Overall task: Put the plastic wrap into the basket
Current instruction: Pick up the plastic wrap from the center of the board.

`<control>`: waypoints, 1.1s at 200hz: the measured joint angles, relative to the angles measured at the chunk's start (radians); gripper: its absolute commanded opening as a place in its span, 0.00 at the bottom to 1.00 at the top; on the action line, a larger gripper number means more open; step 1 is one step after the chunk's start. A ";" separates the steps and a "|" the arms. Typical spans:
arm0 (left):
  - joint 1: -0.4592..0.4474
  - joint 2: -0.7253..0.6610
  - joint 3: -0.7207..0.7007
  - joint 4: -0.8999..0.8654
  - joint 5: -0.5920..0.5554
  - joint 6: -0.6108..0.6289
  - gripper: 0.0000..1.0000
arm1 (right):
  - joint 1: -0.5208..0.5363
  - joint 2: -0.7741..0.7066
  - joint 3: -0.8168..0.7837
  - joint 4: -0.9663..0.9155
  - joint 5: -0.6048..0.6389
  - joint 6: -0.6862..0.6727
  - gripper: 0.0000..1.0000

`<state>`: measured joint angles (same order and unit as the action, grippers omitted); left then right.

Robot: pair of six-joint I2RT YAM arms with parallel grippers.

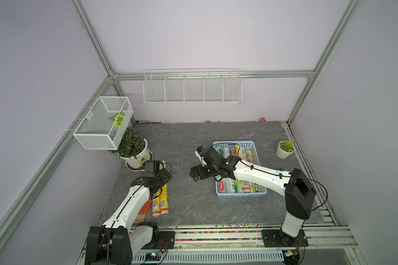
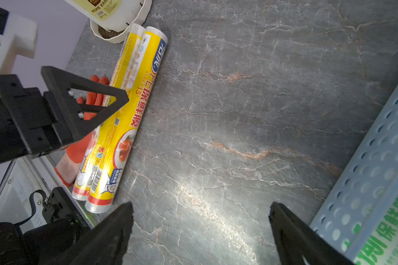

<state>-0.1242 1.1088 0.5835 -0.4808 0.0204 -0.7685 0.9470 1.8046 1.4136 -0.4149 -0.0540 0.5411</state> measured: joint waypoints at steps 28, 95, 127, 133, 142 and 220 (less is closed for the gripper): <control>0.000 0.024 0.001 0.007 0.008 0.004 0.79 | 0.000 0.005 0.008 0.000 -0.003 0.000 0.98; 0.001 0.137 0.040 0.012 0.066 0.026 0.75 | 0.000 0.020 0.009 -0.001 -0.011 0.000 0.98; 0.001 0.181 0.050 0.012 0.102 0.048 0.74 | 0.000 0.025 0.009 -0.003 -0.010 0.000 0.98; 0.001 0.193 0.055 0.008 0.108 0.051 0.73 | 0.000 0.026 0.009 -0.004 -0.010 0.000 0.98; -0.001 0.218 0.069 -0.003 0.110 0.058 0.73 | 0.000 0.027 0.009 -0.005 -0.010 0.000 0.98; -0.141 0.395 0.232 -0.134 -0.005 0.094 0.69 | 0.000 0.027 0.009 -0.011 0.030 -0.004 0.98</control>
<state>-0.2653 1.5036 0.8158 -0.6151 0.0154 -0.6743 0.9470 1.8317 1.4227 -0.4259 -0.0238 0.5373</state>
